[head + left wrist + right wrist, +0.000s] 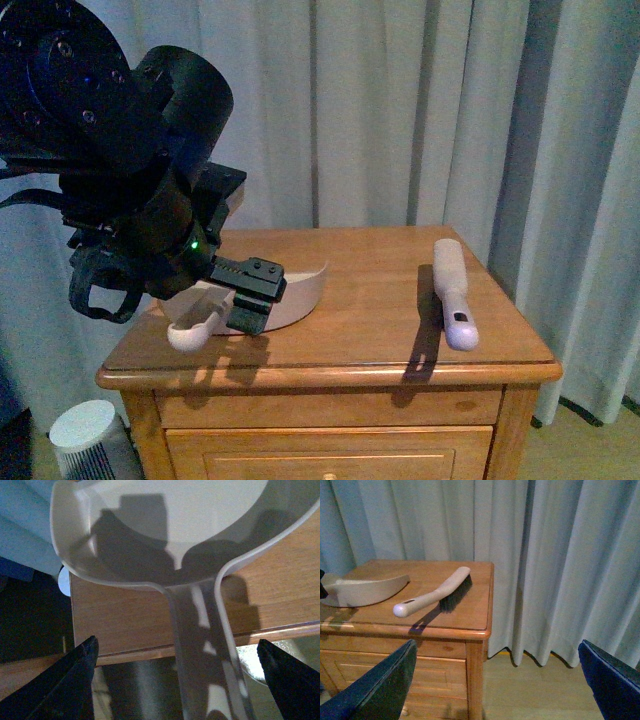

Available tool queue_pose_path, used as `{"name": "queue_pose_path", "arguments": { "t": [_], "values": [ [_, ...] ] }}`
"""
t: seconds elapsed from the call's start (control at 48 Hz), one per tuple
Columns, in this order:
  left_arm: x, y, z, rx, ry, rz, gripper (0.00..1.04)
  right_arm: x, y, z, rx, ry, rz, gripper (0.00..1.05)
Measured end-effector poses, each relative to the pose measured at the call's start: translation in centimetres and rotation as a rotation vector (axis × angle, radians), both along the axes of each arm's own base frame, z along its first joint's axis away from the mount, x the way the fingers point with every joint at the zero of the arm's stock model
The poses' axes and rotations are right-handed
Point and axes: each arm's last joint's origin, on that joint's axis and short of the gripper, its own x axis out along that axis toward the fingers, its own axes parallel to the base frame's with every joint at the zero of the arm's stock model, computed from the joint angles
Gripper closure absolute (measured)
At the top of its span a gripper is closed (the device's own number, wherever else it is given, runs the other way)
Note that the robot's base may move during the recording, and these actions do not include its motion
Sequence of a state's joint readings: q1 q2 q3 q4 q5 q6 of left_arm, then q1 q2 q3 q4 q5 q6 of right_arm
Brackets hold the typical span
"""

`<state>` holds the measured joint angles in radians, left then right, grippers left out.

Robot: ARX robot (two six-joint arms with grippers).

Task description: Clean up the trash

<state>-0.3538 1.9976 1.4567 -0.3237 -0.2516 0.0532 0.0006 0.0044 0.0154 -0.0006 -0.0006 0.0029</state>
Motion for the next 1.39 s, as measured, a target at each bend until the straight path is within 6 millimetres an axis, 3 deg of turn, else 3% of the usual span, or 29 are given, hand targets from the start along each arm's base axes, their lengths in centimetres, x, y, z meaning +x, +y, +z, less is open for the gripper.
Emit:
{"name": "queue_pose_path", "arguments": {
  "t": [1.103,1.395],
  "values": [
    [0.4,0.6,-2.2,0.013,0.043,0.012,0.08,0.0,0.0,0.0,0.000,0.000,0.000,0.07],
    [0.4,0.6,-2.2,0.009,0.031,0.014,0.54,0.0,0.0,0.0,0.000,0.000,0.000,0.07]
  ]
}}
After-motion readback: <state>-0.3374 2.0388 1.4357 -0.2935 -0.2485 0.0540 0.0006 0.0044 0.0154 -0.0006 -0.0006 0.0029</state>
